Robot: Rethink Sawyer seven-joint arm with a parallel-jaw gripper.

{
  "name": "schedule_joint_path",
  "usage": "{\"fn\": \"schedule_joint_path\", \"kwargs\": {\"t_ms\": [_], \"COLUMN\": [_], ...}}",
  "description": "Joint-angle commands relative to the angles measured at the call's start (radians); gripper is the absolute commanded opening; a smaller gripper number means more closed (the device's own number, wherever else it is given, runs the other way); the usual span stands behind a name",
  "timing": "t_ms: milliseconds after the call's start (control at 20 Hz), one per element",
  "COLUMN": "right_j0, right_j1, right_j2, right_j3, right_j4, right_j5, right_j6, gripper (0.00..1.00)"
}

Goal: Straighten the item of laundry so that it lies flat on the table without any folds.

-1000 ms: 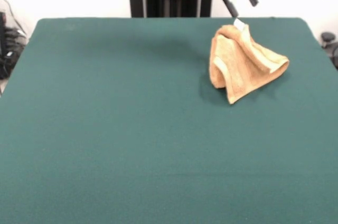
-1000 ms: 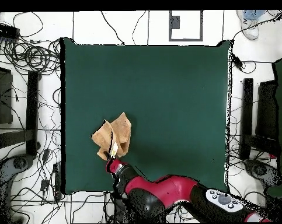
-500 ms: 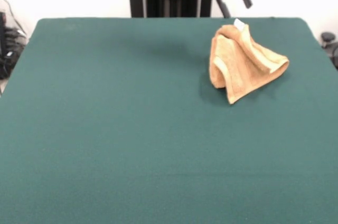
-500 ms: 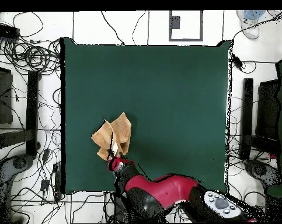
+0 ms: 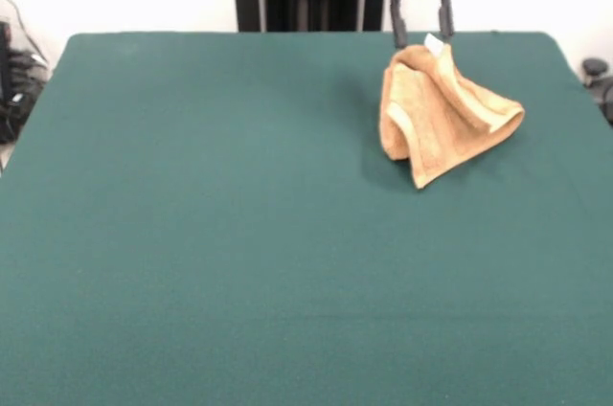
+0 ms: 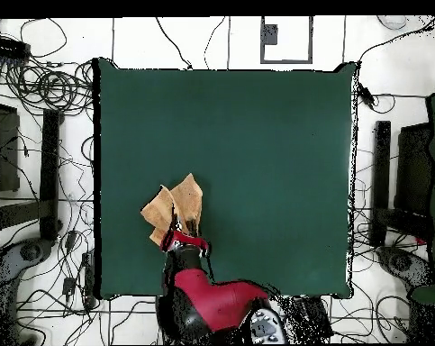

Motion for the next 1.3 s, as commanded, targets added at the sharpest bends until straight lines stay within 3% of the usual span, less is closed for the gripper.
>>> {"fn": "schedule_joint_path", "kwargs": {"t_ms": [50,550,650,700,800,900,1300], "right_j0": [0.127,0.166,0.132,0.091,0.015,-0.059,-0.195], "right_j1": [0.027,0.026,0.005,0.007,0.017,0.025,0.079], "right_j2": [-0.297,-0.339,-0.279,-0.198,-0.046,0.095,0.28], "right_j3": [-0.155,-0.189,-0.24,-0.286,-0.323,-0.316,-0.286], "right_j4": [0.162,0.118,-0.027,-0.167,-0.351,-0.461,-0.546], "right_j5": [-0.14,-0.168,-0.092,-0.014,0.115,0.227,0.245], "right_j6": [-0.302,-0.136,-0.096,-0.058,0.041,0.13,0.214], "gripper": [1.0,1.0,1.0,1.0,1.0,1.0,1.0]}}
